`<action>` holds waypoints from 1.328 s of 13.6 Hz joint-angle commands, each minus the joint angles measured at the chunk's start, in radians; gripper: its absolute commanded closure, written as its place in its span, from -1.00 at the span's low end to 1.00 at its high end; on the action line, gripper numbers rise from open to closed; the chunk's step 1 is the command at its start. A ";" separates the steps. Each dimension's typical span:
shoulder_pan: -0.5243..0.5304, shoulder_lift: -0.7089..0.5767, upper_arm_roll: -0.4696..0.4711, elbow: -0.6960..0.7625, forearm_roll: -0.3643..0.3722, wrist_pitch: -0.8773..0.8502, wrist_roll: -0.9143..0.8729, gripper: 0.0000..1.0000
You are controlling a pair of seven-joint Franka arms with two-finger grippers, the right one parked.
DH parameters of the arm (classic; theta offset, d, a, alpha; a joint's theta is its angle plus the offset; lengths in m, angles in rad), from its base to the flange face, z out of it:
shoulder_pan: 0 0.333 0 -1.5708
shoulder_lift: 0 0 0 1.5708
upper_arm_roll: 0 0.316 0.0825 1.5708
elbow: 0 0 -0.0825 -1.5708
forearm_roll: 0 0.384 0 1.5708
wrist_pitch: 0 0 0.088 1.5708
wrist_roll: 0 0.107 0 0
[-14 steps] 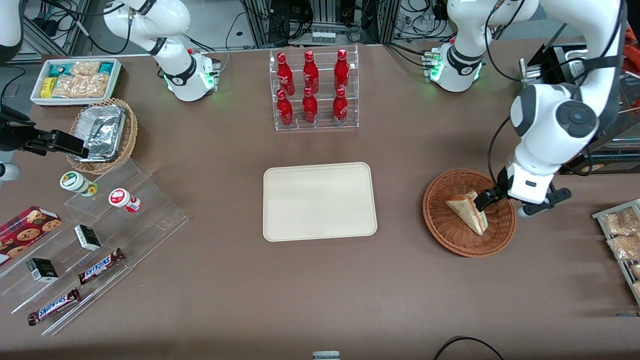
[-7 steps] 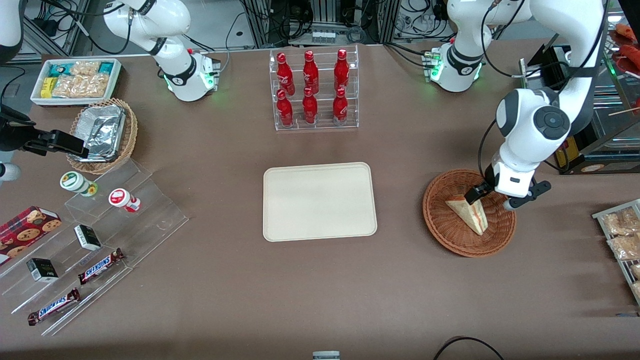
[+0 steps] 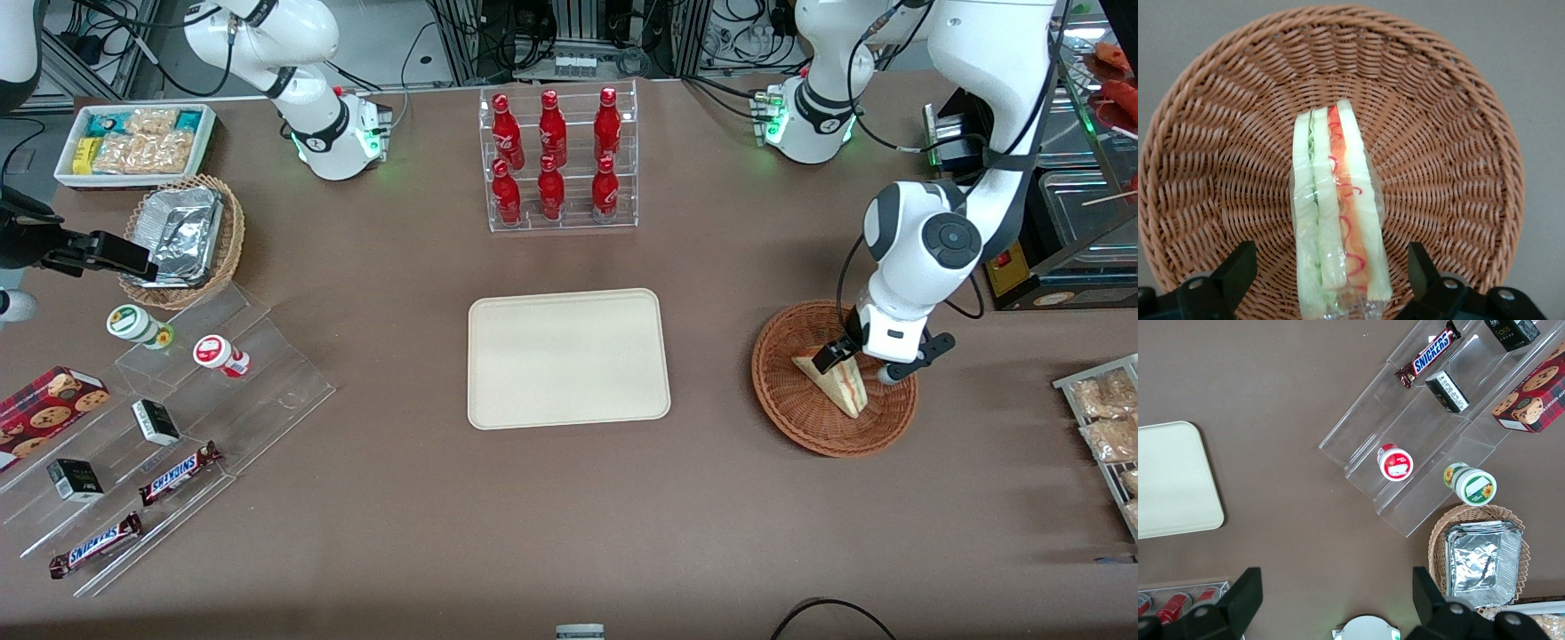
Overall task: Place sandwich from basket to tray
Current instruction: 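Lower the left gripper and close it on the sandwich's edge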
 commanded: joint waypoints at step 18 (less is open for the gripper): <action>-0.091 0.005 -0.200 0.532 0.003 -0.584 0.006 1.00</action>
